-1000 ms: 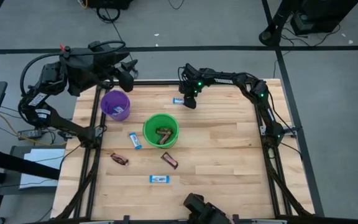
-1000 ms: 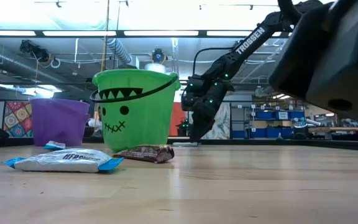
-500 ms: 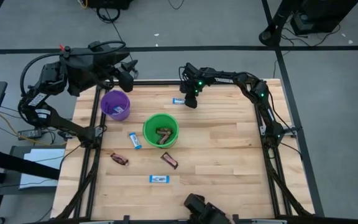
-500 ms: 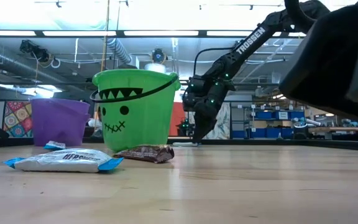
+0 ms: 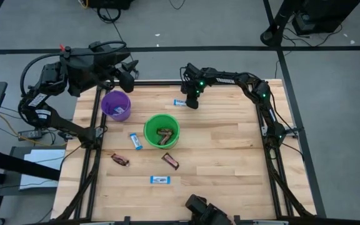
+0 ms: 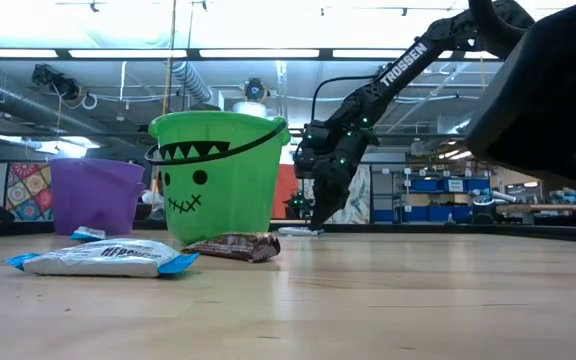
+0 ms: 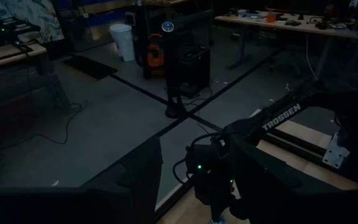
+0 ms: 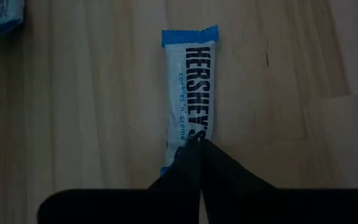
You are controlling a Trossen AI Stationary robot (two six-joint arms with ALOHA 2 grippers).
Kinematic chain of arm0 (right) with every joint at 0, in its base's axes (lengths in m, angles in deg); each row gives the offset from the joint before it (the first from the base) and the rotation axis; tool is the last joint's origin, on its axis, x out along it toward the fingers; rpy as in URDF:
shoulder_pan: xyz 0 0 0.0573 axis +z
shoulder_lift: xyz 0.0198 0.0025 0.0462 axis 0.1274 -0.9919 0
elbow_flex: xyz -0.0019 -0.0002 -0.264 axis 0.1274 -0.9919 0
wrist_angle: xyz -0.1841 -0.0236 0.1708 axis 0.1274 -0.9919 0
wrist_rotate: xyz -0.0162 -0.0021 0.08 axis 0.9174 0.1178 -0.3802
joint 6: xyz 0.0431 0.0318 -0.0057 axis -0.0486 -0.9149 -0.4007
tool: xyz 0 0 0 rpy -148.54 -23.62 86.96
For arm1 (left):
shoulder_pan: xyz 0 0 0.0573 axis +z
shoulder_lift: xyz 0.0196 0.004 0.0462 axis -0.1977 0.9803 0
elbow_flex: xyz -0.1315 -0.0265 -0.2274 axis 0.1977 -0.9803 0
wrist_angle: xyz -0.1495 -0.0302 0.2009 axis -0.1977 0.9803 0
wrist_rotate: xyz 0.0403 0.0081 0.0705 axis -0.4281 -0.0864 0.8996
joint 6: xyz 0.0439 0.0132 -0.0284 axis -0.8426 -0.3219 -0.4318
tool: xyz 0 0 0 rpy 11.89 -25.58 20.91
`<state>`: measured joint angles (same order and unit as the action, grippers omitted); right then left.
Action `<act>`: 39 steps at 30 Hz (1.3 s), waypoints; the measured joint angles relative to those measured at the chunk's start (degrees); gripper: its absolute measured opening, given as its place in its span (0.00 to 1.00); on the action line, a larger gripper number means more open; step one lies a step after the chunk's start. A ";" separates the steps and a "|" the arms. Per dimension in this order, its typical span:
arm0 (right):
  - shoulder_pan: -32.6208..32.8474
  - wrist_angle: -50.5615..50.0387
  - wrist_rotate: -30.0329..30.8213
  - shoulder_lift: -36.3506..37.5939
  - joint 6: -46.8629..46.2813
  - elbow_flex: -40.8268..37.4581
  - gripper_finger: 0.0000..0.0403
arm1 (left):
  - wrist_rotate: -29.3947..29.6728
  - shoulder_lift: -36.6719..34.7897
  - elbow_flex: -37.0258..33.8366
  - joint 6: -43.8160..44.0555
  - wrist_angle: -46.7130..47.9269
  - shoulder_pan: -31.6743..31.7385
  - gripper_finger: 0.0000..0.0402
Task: Sort candy by brand, put in halloween buckets
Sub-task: Put the white chocolate bar into the violet bucket
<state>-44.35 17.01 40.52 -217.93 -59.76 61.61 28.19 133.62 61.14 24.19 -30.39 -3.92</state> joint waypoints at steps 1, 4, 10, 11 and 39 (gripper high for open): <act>0.00 -0.02 -0.03 0.00 -0.38 0.00 0.03 | 0.00 0.00 -0.02 0.00 0.00 0.00 0.48; 0.00 -0.09 -0.39 0.00 -1.04 0.00 0.02 | 0.00 0.00 -0.02 0.02 0.01 0.00 0.48; 0.10 -2.07 -0.39 0.40 -1.32 0.00 0.01 | 0.00 0.00 -0.02 0.02 0.04 0.00 0.48; 0.14 -3.19 -0.17 0.72 -1.28 -0.04 0.01 | 0.00 0.00 -0.02 0.02 0.08 0.00 0.48; 0.38 -12.90 -7.37 3.42 2.26 -1.84 0.49 | -1.87 0.00 -0.02 -0.39 0.31 -0.02 0.48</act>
<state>-43.98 4.11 33.15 -214.51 -57.50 59.77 26.32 133.62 61.12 23.80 -30.09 -3.94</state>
